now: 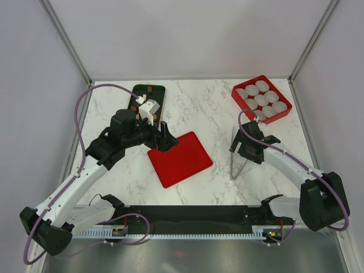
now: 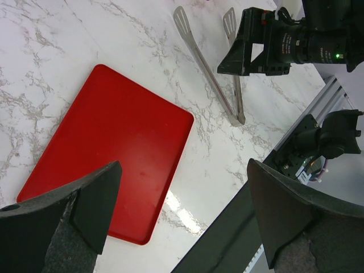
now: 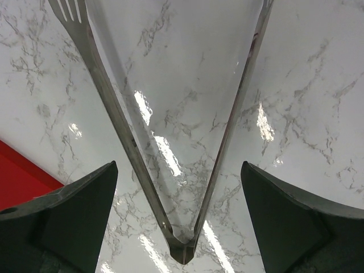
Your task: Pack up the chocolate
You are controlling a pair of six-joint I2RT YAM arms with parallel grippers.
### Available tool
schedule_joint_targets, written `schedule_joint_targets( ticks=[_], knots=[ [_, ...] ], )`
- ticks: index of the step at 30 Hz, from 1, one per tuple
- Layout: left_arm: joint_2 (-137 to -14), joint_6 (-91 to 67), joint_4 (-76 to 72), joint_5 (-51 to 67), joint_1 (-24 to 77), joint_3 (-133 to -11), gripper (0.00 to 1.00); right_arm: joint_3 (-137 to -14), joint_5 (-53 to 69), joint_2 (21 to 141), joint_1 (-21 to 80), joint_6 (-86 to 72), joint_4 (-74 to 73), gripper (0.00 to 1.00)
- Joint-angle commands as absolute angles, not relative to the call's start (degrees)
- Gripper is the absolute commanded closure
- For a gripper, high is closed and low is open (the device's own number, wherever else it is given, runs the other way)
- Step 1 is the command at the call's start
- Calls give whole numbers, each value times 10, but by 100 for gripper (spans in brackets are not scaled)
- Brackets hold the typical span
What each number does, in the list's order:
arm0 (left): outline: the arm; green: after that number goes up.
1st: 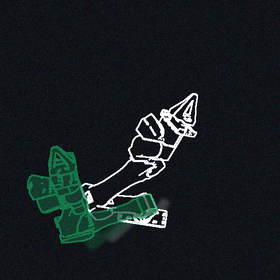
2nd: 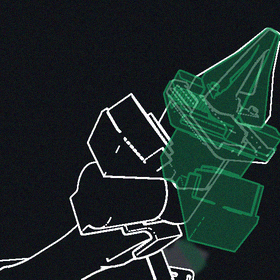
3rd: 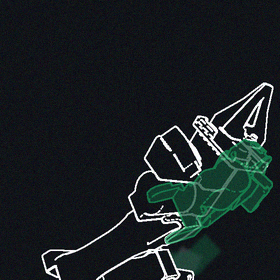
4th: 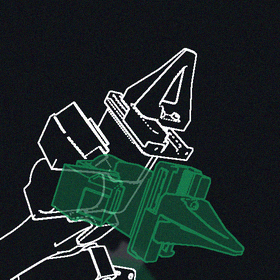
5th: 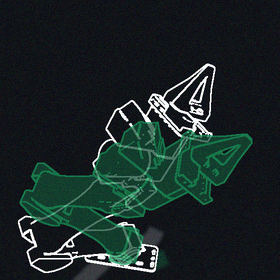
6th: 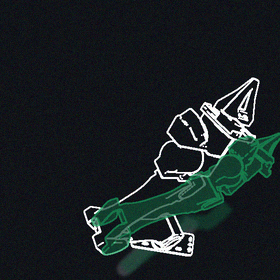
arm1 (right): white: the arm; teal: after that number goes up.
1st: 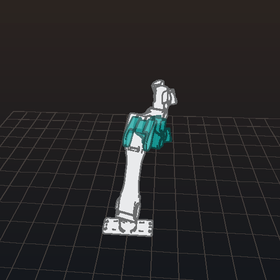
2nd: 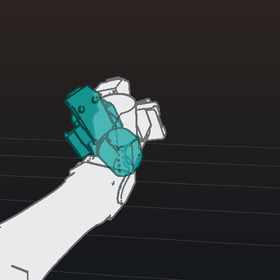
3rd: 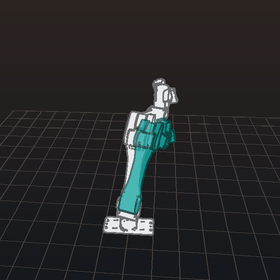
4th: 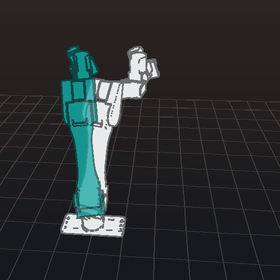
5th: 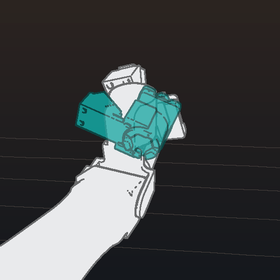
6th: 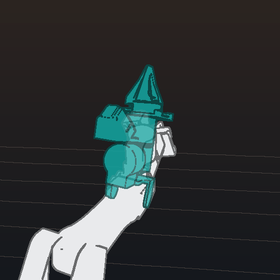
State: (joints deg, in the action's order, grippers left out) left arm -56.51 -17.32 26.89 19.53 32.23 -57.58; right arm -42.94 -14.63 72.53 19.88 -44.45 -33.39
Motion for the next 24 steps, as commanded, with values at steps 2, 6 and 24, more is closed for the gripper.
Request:
schedule_joint_targets(
  ticks=[2,6,24],
  knots=[
    [-556,-171,254,192,323,-595,0,-403,-126,707,205,-415,-280,2],
    [-557,-172,254,192,323,-595,0,-388,-126,697,207,-401,-270,2],
    [-556,-170,254,186,323,-595,0,-380,-189,779,248,-399,-228,3]
  ],
)
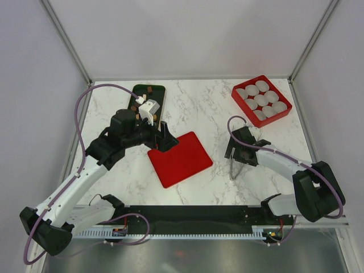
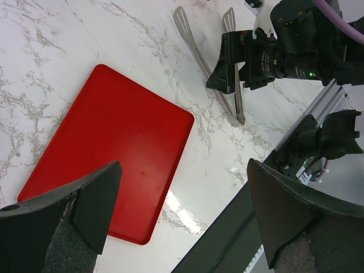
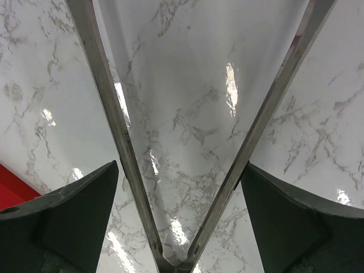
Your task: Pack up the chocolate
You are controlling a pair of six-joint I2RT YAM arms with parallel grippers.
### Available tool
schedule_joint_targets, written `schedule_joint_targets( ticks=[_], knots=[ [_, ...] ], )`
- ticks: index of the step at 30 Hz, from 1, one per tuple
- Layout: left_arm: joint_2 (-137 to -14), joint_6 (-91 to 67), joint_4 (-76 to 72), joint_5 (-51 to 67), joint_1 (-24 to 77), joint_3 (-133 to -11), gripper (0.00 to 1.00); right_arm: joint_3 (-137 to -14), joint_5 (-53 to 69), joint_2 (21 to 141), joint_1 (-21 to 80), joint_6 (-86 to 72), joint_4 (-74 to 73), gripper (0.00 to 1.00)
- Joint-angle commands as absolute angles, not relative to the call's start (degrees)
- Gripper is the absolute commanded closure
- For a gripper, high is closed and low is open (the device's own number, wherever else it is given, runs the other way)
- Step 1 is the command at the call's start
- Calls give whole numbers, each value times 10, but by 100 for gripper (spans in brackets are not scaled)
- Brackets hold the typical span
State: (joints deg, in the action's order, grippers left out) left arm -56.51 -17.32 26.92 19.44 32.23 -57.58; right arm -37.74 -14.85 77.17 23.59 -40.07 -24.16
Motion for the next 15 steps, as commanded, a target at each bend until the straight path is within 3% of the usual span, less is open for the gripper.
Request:
schedule_joint_targets(
  ticks=[1,15],
  knots=[
    [-556,-170,255,186,323,-595,0,-379,-194,780,250,-397,-228,4],
    [-555,-170,255,187,323,-595,0,-371,-214,818,262,-400,-208,8]
  ],
)
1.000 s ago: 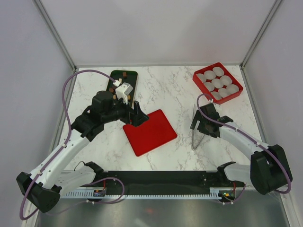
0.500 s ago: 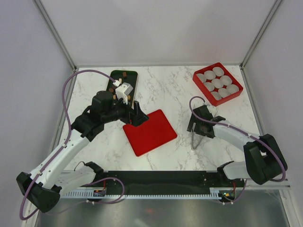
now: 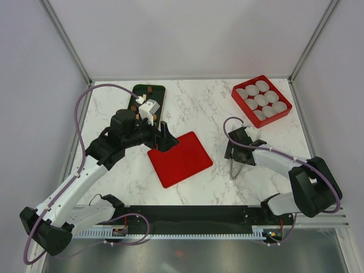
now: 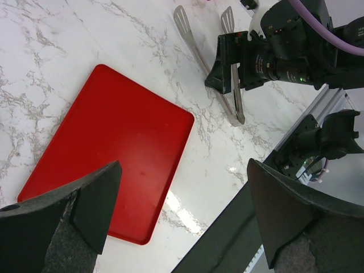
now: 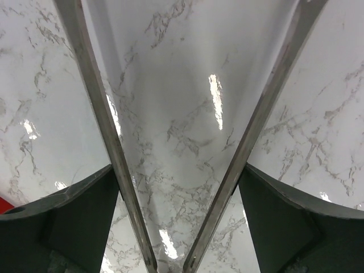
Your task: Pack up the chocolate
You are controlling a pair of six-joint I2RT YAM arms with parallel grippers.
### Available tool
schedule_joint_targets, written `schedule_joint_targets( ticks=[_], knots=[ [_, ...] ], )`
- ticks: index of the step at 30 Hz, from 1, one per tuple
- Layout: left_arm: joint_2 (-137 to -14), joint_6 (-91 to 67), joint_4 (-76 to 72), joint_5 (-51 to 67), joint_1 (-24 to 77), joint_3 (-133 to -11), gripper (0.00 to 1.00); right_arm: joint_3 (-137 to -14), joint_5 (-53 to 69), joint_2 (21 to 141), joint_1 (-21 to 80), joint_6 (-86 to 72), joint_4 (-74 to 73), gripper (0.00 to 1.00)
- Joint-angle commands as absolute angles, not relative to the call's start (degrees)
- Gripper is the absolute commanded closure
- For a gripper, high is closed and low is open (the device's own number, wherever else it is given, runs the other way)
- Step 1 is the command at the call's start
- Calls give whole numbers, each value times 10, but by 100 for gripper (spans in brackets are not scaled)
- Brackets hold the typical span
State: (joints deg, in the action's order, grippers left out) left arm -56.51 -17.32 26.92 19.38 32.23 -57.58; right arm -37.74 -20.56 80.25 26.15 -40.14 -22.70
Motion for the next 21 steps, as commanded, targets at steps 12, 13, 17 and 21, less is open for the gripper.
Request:
schedule_joint_targets(
  ticks=[12,13,17,21],
  knots=[
    [-554,-171,256,162,323,-594,1,-419,-145,738,264,-338,-282,30],
    [-554,-171,258,159,323,-594,1,-427,-144,733,264,-329,-296,31],
    [-553,-171,259,149,323,-595,1,-467,-142,695,263,-305,-349,34],
    [-551,-171,260,141,322,-595,1,-511,-130,673,263,-287,-393,34]
  ],
)
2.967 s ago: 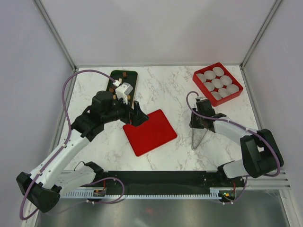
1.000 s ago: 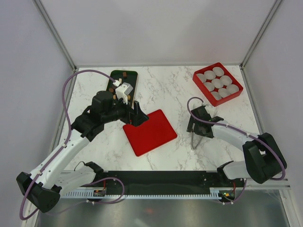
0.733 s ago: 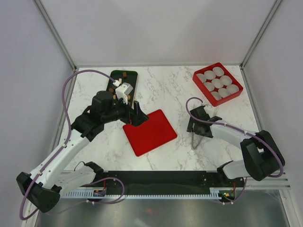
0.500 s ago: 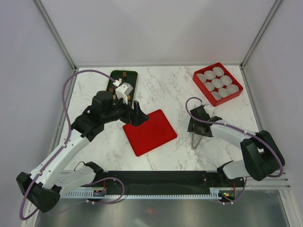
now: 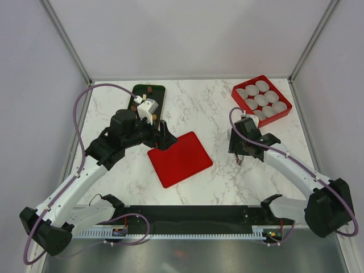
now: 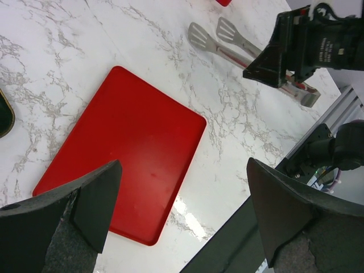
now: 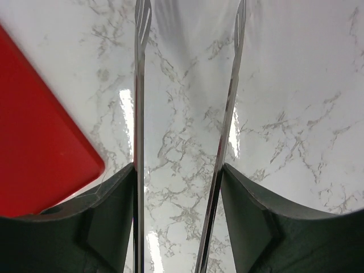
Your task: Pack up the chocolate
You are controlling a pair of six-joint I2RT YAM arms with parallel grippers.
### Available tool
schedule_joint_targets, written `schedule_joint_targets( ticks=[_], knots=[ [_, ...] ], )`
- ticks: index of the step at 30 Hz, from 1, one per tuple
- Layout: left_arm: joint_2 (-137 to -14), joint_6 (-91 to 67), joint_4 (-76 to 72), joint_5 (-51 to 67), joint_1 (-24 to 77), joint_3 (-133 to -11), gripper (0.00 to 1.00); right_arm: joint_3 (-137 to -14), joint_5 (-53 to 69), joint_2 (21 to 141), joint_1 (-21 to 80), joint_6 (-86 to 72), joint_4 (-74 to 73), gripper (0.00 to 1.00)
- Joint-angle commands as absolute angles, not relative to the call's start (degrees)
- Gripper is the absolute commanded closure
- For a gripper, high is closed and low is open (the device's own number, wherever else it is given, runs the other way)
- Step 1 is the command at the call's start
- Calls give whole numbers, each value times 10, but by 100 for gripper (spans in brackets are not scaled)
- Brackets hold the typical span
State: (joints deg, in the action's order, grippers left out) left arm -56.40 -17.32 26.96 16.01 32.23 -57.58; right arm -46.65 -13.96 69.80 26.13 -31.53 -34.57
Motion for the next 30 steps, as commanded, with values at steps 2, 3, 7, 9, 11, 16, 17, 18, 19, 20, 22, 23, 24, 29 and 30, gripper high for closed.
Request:
schedule_joint_targets(
  ticks=[2,3,7,9,11,16,17,18,19,20,22,23,24,29,30],
  knots=[
    [-550,-171,262,137,323,-595,1,-520,-122,670,264,-280,-400,34],
    [-549,-171,261,133,323,-595,1,-527,-116,670,263,-278,-403,35],
    [-548,-177,266,115,323,-598,1,-535,-94,676,263,-272,-405,38],
    [-545,-187,274,83,323,-603,0,-543,-88,677,263,-265,-403,38],
    [-542,-191,286,56,321,-612,0,-555,-80,684,264,-257,-402,40],
    [-513,-206,290,2,312,-611,0,-634,-38,728,265,-228,-373,44],
    [-507,-206,290,3,311,-609,0,-650,-32,753,266,-221,-367,44],
    [-500,-210,289,-29,311,-607,0,-682,-25,768,270,-218,-350,44],
    [-490,-212,289,-39,310,-605,0,-698,-25,783,277,-214,-341,45],
    [-483,-213,288,-53,310,-603,0,-732,-25,817,280,-211,-332,45],
    [-473,-214,282,-62,310,-597,0,-769,-23,857,302,-202,-306,45],
    [-466,-213,280,-66,310,-595,0,-807,-24,899,312,-188,-289,45],
    [-464,-212,277,-69,310,-593,0,-828,-25,919,334,-181,-281,45],
    [-459,-209,274,-58,308,-594,0,-976,-20,1064,388,-142,-252,46],
    [-453,-205,272,-43,308,-593,1,-995,-20,1083,400,-132,-244,48]
  ],
)
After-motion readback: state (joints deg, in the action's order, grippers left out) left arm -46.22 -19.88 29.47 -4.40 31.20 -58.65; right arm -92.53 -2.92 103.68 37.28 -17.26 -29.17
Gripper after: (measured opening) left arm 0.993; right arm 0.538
